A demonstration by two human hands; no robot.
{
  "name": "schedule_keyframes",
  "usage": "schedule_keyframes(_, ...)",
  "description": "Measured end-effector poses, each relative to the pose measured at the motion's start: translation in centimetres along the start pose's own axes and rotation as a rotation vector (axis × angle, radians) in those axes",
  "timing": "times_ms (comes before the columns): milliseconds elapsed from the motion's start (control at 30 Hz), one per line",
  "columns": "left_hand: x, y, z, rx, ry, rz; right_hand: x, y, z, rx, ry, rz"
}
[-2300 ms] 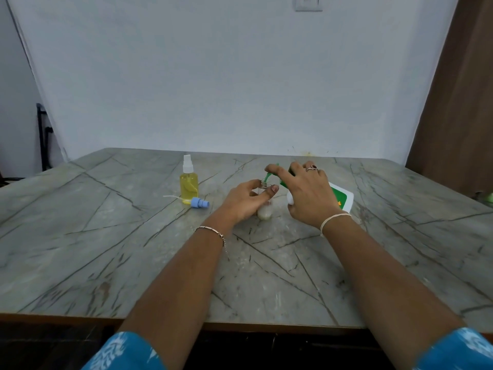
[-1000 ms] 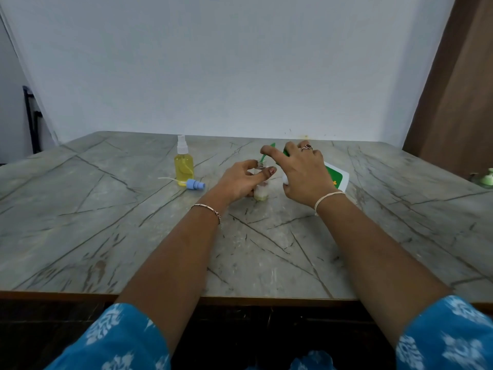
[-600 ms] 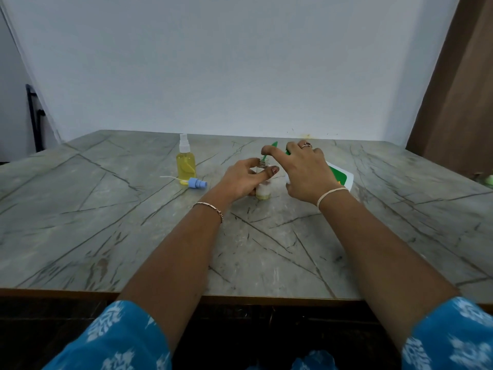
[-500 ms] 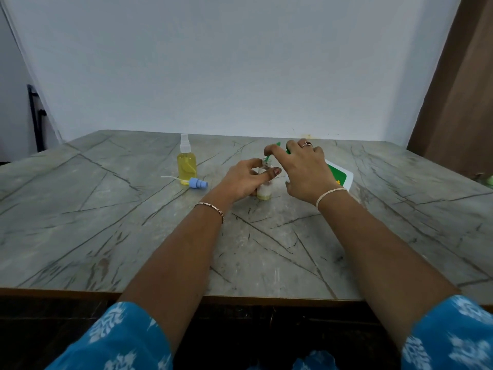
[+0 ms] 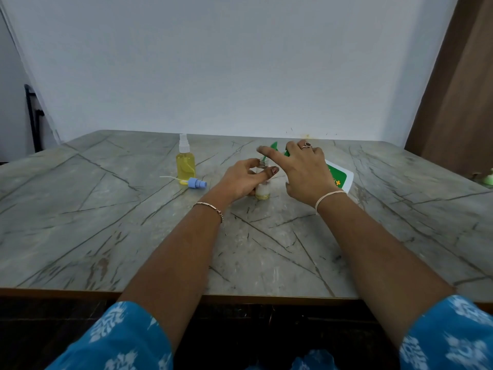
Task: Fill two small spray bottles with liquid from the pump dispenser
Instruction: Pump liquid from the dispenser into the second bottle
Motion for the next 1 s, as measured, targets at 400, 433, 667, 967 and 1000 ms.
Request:
schedule_keyframes(400, 0.07, 0.1, 0.02, 0.027, -0.006, -0.004, -0.57, -0.16, -0.44, -0.038, 0.044, 0.014)
schedule_keyframes(433, 0.11, 0.12, 0.08, 0.026, -0.002, -0.003, -0.54, -0.13, -0.43, -0.037, 0.044, 0.014)
schedule_keyframes(667, -0.11, -0.01, -0.22, 0.001, -0.005, -0.001, 0.07, 0.22, -0.13, 0.027, 0.004, 0.02)
schedule_keyframes(967, -0.03, 0.05, -0.09, 0.009, -0.013, -0.001, -0.38, 0.06, -0.24, -0.019, 0.031, 0.025)
schedule_keyframes(1000, -0.09, 0.08, -0.19, 0.013, -0.018, -0.004, -0.46, 0.06, -0.35, -0.021, 0.035, 0.027)
Point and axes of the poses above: each hand's wrist, its own x-axis away from the middle knuckle, its own y-axis out of the palm, z = x × y, the point moved 7 cm from there along -x, towards the middle knuckle, and after that the axes turned 2 degrees about x, right-handed, at the moved point
